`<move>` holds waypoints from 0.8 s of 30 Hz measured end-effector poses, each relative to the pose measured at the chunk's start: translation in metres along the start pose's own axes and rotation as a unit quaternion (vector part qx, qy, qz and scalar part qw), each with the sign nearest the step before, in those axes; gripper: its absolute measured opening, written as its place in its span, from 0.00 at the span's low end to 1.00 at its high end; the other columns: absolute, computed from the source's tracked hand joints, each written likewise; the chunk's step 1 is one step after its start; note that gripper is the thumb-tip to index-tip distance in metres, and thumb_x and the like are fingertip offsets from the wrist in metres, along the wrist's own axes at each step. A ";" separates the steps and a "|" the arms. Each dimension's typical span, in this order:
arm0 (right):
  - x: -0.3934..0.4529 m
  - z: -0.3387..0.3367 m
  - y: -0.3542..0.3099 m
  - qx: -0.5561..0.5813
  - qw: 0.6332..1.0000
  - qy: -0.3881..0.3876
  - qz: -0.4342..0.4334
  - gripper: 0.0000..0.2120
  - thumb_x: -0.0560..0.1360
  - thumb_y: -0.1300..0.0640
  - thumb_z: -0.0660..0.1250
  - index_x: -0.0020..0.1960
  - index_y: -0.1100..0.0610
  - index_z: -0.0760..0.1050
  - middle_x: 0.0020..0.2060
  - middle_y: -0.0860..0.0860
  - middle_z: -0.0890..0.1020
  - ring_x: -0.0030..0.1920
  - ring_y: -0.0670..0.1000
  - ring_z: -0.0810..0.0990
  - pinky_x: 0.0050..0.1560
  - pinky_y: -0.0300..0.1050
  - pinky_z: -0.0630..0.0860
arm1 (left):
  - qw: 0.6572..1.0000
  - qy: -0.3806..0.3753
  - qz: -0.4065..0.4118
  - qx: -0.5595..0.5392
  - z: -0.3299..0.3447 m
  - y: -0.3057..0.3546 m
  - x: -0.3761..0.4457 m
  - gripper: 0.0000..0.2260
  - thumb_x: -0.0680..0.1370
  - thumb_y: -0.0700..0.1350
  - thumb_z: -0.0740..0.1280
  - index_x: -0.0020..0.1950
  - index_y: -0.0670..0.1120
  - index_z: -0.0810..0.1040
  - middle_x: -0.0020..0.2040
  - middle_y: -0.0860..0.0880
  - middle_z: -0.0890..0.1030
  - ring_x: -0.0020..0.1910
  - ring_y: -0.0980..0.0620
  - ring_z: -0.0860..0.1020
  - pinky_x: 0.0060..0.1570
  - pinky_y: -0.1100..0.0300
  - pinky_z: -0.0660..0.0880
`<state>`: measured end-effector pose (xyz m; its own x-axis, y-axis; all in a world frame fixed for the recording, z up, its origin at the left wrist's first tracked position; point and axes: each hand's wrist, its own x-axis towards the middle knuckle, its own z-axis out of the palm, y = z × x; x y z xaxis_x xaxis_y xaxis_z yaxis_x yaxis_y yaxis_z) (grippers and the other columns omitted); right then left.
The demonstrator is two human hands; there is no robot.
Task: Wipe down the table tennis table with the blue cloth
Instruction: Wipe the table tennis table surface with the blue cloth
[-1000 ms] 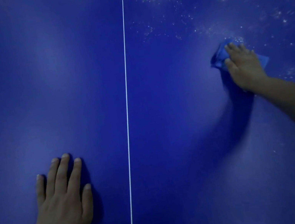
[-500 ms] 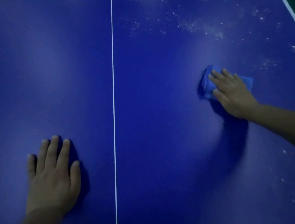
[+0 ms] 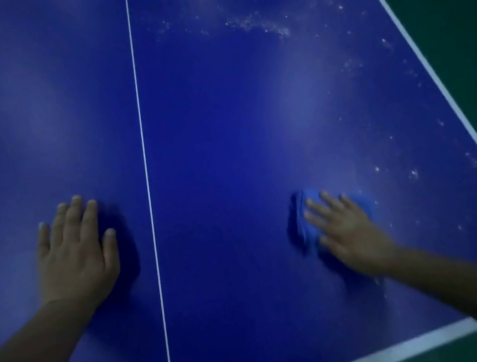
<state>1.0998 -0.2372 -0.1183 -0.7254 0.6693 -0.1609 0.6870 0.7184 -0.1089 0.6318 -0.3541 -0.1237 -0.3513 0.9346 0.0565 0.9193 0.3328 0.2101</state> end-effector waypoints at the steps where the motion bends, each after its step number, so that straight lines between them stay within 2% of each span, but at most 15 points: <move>1: 0.013 -0.002 0.013 0.008 0.998 0.012 0.054 0.26 0.85 0.43 0.44 0.77 0.53 0.64 0.76 0.54 0.68 0.77 0.60 0.60 0.74 0.63 0.57 | 1.000 0.002 0.028 -0.014 -0.001 0.007 -0.018 0.29 0.80 0.53 0.51 0.75 0.38 0.67 0.76 0.36 0.67 0.76 0.36 0.63 0.75 0.39 0.53; 3: 0.035 -0.011 0.035 0.038 0.982 0.031 0.183 0.29 0.82 0.43 0.45 0.78 0.55 0.63 0.77 0.55 0.65 0.78 0.62 0.60 0.73 0.68 0.59 | 0.996 -0.006 0.082 -0.032 -0.001 0.018 -0.060 0.28 0.81 0.53 0.52 0.74 0.37 0.69 0.75 0.36 0.68 0.75 0.36 0.65 0.73 0.37 0.56; 5: 0.043 -0.015 0.040 0.057 0.958 0.032 0.279 0.30 0.81 0.43 0.44 0.80 0.54 0.60 0.79 0.52 0.60 0.79 0.60 0.56 0.76 0.64 0.53 | 0.992 -0.025 0.119 -0.040 0.000 0.023 -0.103 0.28 0.83 0.55 0.49 0.75 0.38 0.69 0.76 0.38 0.68 0.76 0.38 0.64 0.74 0.37 0.57; 8: 0.030 -0.009 0.012 0.046 0.936 0.062 0.345 0.30 0.81 0.45 0.44 0.79 0.55 0.60 0.79 0.53 0.61 0.78 0.60 0.57 0.75 0.63 0.53 | 0.985 -0.063 0.157 -0.025 0.003 0.023 -0.154 0.28 0.85 0.56 0.45 0.77 0.42 0.68 0.78 0.42 0.65 0.79 0.41 0.59 0.76 0.37 0.54; 12: -0.033 0.013 -0.084 0.034 0.936 0.072 0.344 0.29 0.81 0.45 0.47 0.77 0.55 0.65 0.77 0.54 0.66 0.76 0.62 0.63 0.71 0.65 0.62 | 0.984 -0.086 0.154 -0.018 0.004 0.016 -0.172 0.28 0.84 0.57 0.44 0.77 0.45 0.68 0.79 0.43 0.64 0.80 0.42 0.57 0.77 0.39 0.52; 13: -0.045 0.019 -0.111 0.039 0.941 0.068 0.328 0.28 0.81 0.45 0.48 0.77 0.54 0.65 0.77 0.53 0.65 0.77 0.61 0.62 0.73 0.65 0.61 | 0.984 -0.088 0.151 -0.018 0.004 0.016 -0.170 0.28 0.84 0.57 0.44 0.77 0.45 0.68 0.79 0.43 0.64 0.80 0.42 0.57 0.77 0.39 0.52; 15: -0.062 0.028 -0.149 0.063 0.962 0.035 0.262 0.27 0.83 0.44 0.46 0.79 0.50 0.61 0.80 0.49 0.60 0.80 0.56 0.55 0.78 0.60 0.52 | 0.985 -0.093 0.147 -0.019 0.005 0.019 -0.170 0.28 0.84 0.56 0.45 0.77 0.44 0.69 0.78 0.43 0.65 0.80 0.42 0.57 0.77 0.39 0.52; 16: -0.066 0.029 -0.152 0.070 0.969 0.023 0.235 0.27 0.83 0.43 0.45 0.80 0.49 0.59 0.80 0.47 0.58 0.80 0.55 0.52 0.79 0.58 0.48 | 0.985 -0.092 0.144 -0.021 0.005 0.019 -0.171 0.27 0.83 0.55 0.46 0.77 0.45 0.69 0.78 0.43 0.65 0.80 0.43 0.57 0.77 0.39 0.52; 17: -0.070 0.029 -0.144 0.071 0.971 0.019 0.226 0.28 0.83 0.43 0.45 0.80 0.49 0.59 0.80 0.47 0.58 0.80 0.55 0.53 0.79 0.59 0.49 | 0.985 -0.088 0.144 -0.023 0.005 0.019 -0.172 0.27 0.83 0.55 0.47 0.77 0.45 0.68 0.79 0.44 0.65 0.80 0.43 0.56 0.77 0.39 0.51; 18: -0.073 0.028 -0.129 0.061 0.969 0.024 0.239 0.28 0.82 0.44 0.46 0.79 0.51 0.62 0.79 0.49 0.62 0.79 0.57 0.57 0.77 0.61 0.54 | 0.986 -0.082 0.144 -0.026 0.005 0.019 -0.172 0.27 0.83 0.55 0.47 0.77 0.45 0.69 0.78 0.43 0.65 0.80 0.43 0.56 0.77 0.40 0.51; 20: -0.089 0.026 -0.084 0.027 0.943 0.065 0.324 0.27 0.82 0.47 0.49 0.77 0.56 0.66 0.76 0.55 0.67 0.76 0.63 0.64 0.73 0.66 0.62 | 0.986 -0.077 0.148 -0.032 0.005 0.018 -0.171 0.26 0.83 0.54 0.48 0.76 0.44 0.69 0.78 0.43 0.65 0.80 0.42 0.57 0.78 0.40 0.50; 21: -0.101 0.024 -0.059 0.019 0.919 0.070 0.388 0.26 0.83 0.49 0.49 0.78 0.57 0.63 0.77 0.56 0.65 0.76 0.63 0.63 0.73 0.66 0.61 | 0.985 -0.076 0.150 -0.033 0.005 0.018 -0.171 0.26 0.83 0.54 0.48 0.76 0.44 0.70 0.78 0.43 0.66 0.79 0.42 0.58 0.78 0.40 0.50; 24: -0.130 0.015 -0.018 0.071 0.819 0.061 0.566 0.27 0.85 0.47 0.47 0.82 0.53 0.51 0.81 0.53 0.54 0.80 0.60 0.51 0.78 0.63 0.50 | 0.985 -0.076 0.150 -0.028 0.006 0.019 -0.172 0.26 0.83 0.54 0.48 0.76 0.44 0.70 0.78 0.42 0.65 0.80 0.42 0.57 0.78 0.41 0.49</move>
<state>1.1826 -0.3401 -0.1101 0.3859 0.9121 -0.1386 0.9146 -0.3979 -0.0716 0.7113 -0.5078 -0.1355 -0.0313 0.9993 -0.0213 0.9649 0.0358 0.2600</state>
